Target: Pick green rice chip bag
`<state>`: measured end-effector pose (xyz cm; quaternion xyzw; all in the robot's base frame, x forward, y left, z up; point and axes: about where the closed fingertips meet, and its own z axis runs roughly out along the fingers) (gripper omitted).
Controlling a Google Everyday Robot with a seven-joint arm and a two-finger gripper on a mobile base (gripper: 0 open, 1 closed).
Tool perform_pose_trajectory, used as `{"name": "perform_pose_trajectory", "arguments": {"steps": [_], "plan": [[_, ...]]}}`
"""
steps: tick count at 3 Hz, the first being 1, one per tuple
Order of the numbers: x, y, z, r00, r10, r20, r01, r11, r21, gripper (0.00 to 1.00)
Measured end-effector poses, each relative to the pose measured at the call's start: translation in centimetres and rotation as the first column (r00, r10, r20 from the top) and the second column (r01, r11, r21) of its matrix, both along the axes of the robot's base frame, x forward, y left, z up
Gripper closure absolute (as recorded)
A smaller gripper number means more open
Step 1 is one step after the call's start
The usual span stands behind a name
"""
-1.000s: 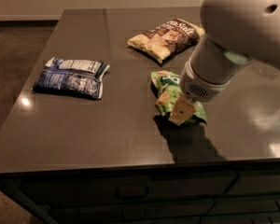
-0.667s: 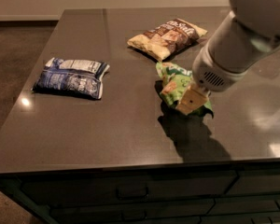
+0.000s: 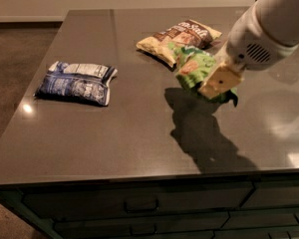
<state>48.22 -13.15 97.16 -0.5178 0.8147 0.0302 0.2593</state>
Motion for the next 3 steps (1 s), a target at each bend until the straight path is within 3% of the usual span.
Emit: {"name": "perform_pose_trajectory", "arguments": {"steps": [1, 2, 3], "plan": [[-0.2, -0.2, 2.7, 0.9987, 0.033, 0.039, -0.033, 0.999, 0.016, 1.00], [-1.0, 0.1, 3.7, 0.9964, 0.075, 0.041, -0.076, 0.997, 0.031, 1.00], [-1.1, 0.2, 3.8, 0.9958, 0.081, 0.043, -0.083, 0.996, 0.033, 1.00]]}}
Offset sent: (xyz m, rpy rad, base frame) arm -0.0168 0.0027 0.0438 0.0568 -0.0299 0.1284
